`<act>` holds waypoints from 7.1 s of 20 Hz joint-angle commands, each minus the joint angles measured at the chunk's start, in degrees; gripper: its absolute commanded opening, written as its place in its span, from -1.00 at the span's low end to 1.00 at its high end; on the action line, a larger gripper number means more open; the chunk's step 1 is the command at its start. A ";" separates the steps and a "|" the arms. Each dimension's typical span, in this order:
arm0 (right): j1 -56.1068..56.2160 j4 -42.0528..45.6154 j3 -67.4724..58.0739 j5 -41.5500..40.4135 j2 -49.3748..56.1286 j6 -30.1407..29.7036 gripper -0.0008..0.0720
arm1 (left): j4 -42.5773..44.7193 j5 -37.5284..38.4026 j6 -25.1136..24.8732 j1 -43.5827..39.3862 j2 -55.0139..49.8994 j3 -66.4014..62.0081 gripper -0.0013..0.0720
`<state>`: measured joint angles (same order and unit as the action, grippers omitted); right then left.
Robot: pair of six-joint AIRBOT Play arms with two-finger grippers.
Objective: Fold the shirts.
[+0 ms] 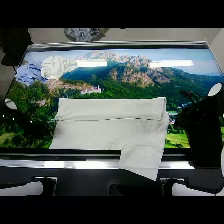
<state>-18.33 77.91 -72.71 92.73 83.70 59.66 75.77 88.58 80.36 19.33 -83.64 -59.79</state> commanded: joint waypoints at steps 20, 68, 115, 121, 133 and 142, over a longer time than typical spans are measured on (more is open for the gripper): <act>-0.37 -5.64 35.34 -6.82 -20.50 -3.54 0.58 | -6.34 -19.06 -1.99 1.55 7.56 18.62 -0.85; 1.33 -12.39 -9.35 -21.09 10.93 -7.30 0.99 | -20.90 -11.45 4.13 -2.75 -22.97 -38.80 0.72; 4.61 -37.92 -9.35 -9.07 -21.42 7.96 -0.84 | -54.55 -37.00 -1.31 -52.39 -30.42 -34.73 -0.87; 17.03 -44.09 -9.35 -20.48 -12.55 5.95 -0.84 | -39.01 -31.56 -1.33 -34.07 -12.50 -34.73 -0.87; 42.36 -85.05 -9.49 -47.82 21.31 -7.04 -0.76 | -37.70 -29.64 -2.19 -19.91 10.75 -34.69 -0.86; 26.99 -72.85 -9.49 -26.14 19.50 -11.65 0.82 | -28.92 -29.44 -2.58 -19.76 10.56 -30.64 -0.86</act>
<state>15.57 -6.13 -82.13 57.04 105.06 45.50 42.57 59.09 77.80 -1.26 -73.21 -91.15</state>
